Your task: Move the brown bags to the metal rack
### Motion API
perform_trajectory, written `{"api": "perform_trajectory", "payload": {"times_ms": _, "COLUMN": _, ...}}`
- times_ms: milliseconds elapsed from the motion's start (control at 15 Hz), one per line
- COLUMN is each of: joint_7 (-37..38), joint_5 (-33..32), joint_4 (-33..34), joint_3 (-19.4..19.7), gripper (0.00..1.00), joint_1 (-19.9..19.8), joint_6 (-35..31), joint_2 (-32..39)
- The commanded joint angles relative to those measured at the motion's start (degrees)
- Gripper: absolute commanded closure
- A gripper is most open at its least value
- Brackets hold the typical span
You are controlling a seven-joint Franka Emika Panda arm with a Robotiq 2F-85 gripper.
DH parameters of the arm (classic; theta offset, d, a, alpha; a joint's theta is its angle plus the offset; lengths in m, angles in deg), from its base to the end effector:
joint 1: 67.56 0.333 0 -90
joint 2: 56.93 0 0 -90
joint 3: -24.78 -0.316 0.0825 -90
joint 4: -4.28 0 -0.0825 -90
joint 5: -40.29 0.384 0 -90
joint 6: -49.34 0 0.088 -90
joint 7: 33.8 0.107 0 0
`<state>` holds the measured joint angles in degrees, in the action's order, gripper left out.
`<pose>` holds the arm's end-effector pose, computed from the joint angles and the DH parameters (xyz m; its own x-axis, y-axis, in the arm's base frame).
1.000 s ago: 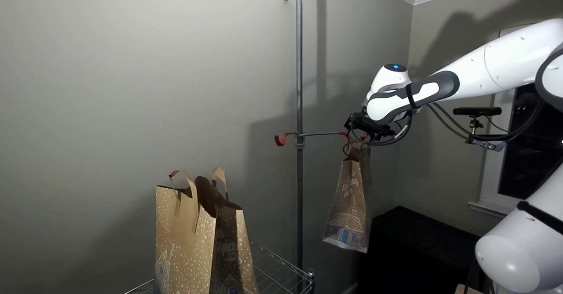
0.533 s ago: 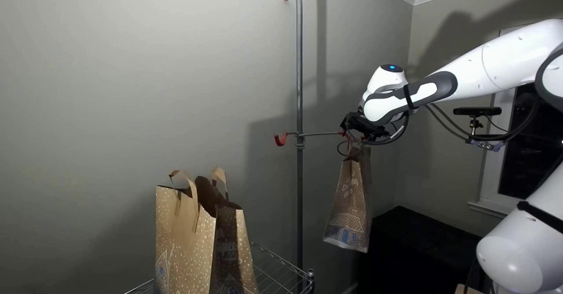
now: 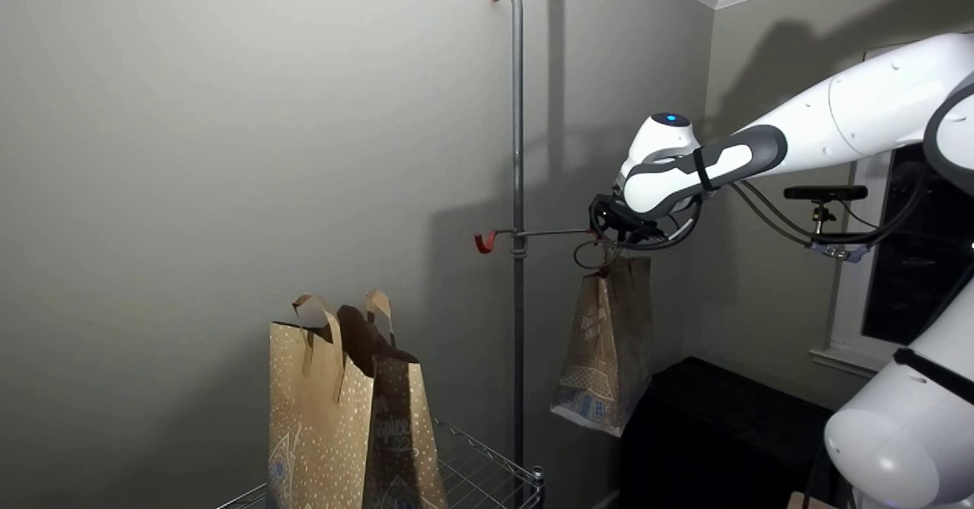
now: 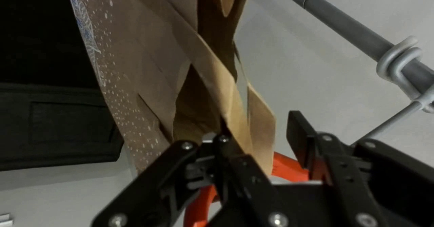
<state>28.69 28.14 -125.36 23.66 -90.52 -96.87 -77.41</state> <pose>0.4574 -0.1791 0.5771 0.1040 -0.8860 0.4519 -0.8496 -0.3153 -0.4228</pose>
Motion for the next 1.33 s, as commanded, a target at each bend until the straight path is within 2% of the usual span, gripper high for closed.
{"api": "perform_trajectory", "payload": {"times_ms": 0, "joint_7": 3.9, "joint_5": -2.3, "joint_4": 0.9, "joint_3": -0.8, "gripper": 0.85, "joint_1": 0.2, "joint_6": 1.0, "joint_2": 0.9}}
{"api": "perform_trajectory", "payload": {"times_ms": 133, "joint_7": 5.4, "joint_5": -3.2, "joint_4": 0.8, "joint_3": -1.3, "gripper": 0.98, "joint_1": 0.0, "joint_6": 1.0, "joint_2": 1.1}}
{"api": "perform_trajectory", "payload": {"times_ms": 200, "joint_7": 6.1, "joint_5": -3.6, "joint_4": 0.8, "joint_3": -1.4, "gripper": 0.99, "joint_1": 0.1, "joint_6": 1.2, "joint_2": 1.3}}
{"api": "perform_trajectory", "payload": {"times_ms": 333, "joint_7": 7.7, "joint_5": -4.9, "joint_4": 0.9, "joint_3": -1.6, "gripper": 0.96, "joint_1": 0.2, "joint_6": 1.5, "joint_2": 1.4}}
{"api": "perform_trajectory", "payload": {"times_ms": 533, "joint_7": 10.0, "joint_5": -8.3, "joint_4": 1.3, "joint_3": -2.3, "gripper": 0.99, "joint_1": -0.3, "joint_6": 3.0, "joint_2": 0.0}}
{"api": "perform_trajectory", "payload": {"times_ms": 933, "joint_7": 8.8, "joint_5": -13.3, "joint_4": 2.2, "joint_3": -2.1, "gripper": 0.99, "joint_1": -0.2, "joint_6": 7.6, "joint_2": -7.0}}
{"api": "perform_trajectory", "payload": {"times_ms": 1267, "joint_7": 7.9, "joint_5": -13.9, "joint_4": 2.1, "joint_3": -2.9, "gripper": 0.99, "joint_1": 0.4, "joint_6": 11.3, "joint_2": -10.6}}
